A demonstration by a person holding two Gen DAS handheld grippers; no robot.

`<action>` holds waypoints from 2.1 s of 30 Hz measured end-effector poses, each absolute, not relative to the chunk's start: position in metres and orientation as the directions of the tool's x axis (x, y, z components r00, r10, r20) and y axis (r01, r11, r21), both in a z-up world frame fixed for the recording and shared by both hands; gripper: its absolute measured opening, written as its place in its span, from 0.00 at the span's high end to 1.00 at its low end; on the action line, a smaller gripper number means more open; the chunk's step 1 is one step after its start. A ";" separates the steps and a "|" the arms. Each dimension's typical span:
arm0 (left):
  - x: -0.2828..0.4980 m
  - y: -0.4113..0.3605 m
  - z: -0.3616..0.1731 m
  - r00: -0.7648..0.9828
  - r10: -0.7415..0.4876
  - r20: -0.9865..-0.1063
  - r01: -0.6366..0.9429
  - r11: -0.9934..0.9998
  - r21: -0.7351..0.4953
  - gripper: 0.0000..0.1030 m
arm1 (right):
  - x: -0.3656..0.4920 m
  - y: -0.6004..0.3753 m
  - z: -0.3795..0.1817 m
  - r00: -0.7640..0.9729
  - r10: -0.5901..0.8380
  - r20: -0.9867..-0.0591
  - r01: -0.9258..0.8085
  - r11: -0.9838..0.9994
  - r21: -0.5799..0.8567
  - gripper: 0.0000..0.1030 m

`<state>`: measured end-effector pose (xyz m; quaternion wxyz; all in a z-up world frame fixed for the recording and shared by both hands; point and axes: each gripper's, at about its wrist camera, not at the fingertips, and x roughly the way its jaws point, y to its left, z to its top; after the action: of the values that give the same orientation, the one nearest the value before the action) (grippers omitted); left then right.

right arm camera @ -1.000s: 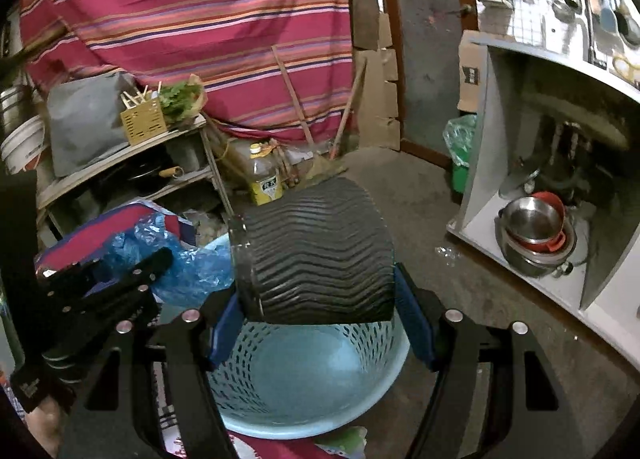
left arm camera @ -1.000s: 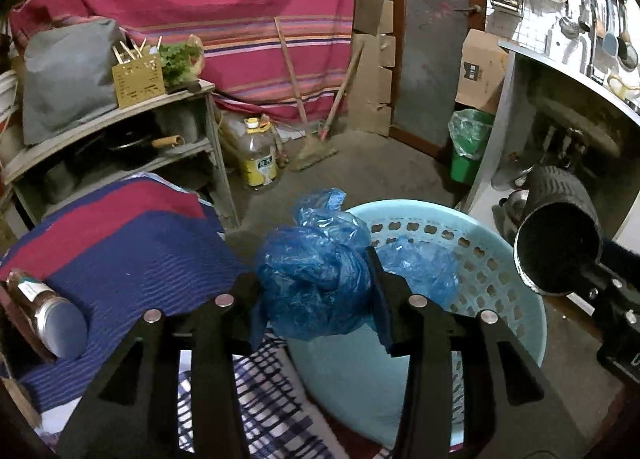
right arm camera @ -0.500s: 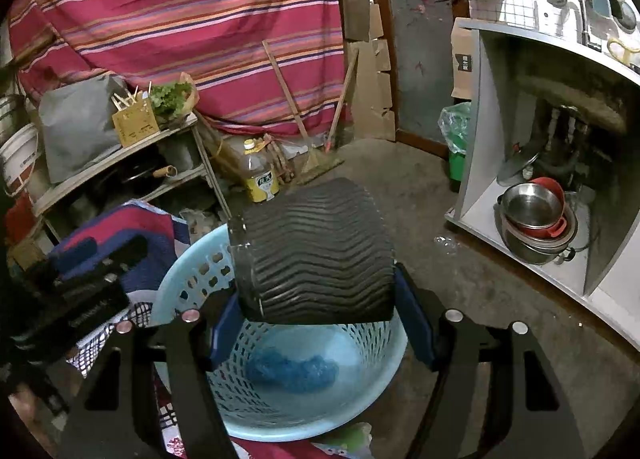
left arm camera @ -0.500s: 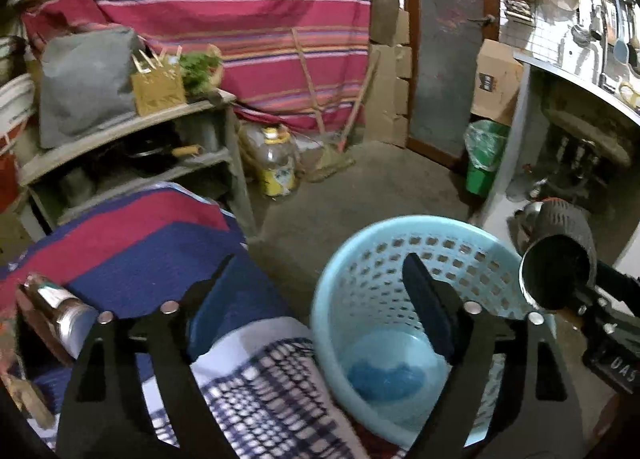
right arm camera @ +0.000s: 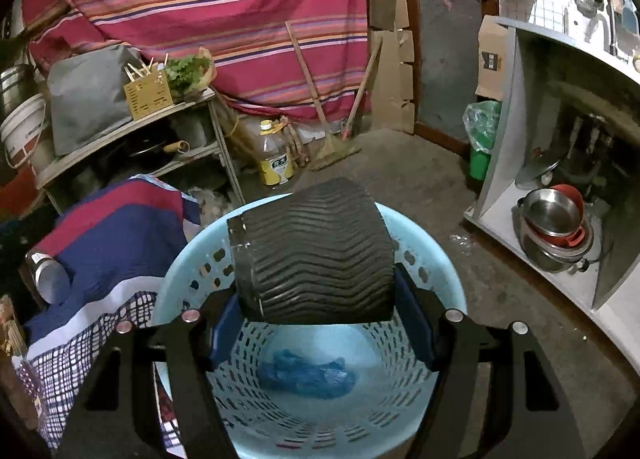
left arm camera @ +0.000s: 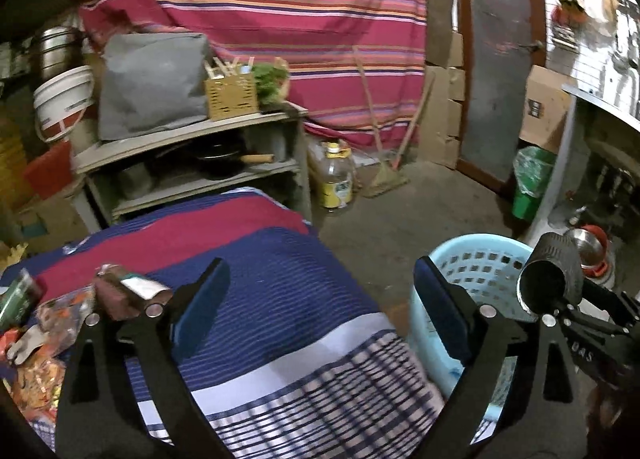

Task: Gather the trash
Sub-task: 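Open the right tool to drop the black cylinder into the basket, return to table, then grasp the white tissue with the left tool while the right tool grasps the brown crumpled paper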

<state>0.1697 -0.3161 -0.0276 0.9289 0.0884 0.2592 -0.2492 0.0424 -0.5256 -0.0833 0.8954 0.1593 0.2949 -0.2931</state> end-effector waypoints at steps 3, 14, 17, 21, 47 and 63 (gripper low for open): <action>0.168 -0.295 -0.022 0.760 -0.389 -0.521 0.473 0.880 0.033 0.08 | 0.046 -0.525 -0.084 0.646 -0.444 -0.621 0.628 0.771 0.101 0.32; 0.163 -0.208 -0.008 0.805 -0.290 -0.517 0.348 0.937 0.016 0.05 | 0.048 -0.492 -0.061 0.699 -0.448 -0.558 0.575 0.816 0.066 0.15; 0.156 -0.176 -0.005 0.826 -0.238 -0.510 0.303 0.952 0.048 0.05 | 0.047 -0.471 -0.047 0.744 -0.405 -0.531 0.522 0.849 0.083 0.14; 0.152 -0.132 -0.002 0.846 -0.170 -0.505 0.237 0.969 0.071 0.05 | 0.050 -0.437 -0.030 0.805 -0.326 -0.496 0.425 0.900 0.097 0.14; 0.209 0.047 -0.067 0.772 0.065 -0.633 -0.048 0.998 0.044 0.05 | 0.120 -0.283 -0.051 0.810 -0.095 -0.578 0.134 0.991 0.025 0.14; 0.250 0.050 -0.093 0.725 0.038 -0.687 -0.014 0.999 0.040 0.19 | 0.181 -0.275 -0.070 0.774 -0.066 -0.629 0.143 0.987 0.073 0.14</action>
<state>0.2501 0.0497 -0.0934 0.9287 0.0161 0.3703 0.0138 0.1812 -0.2754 -0.0701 0.9401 0.0584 0.3314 -0.0555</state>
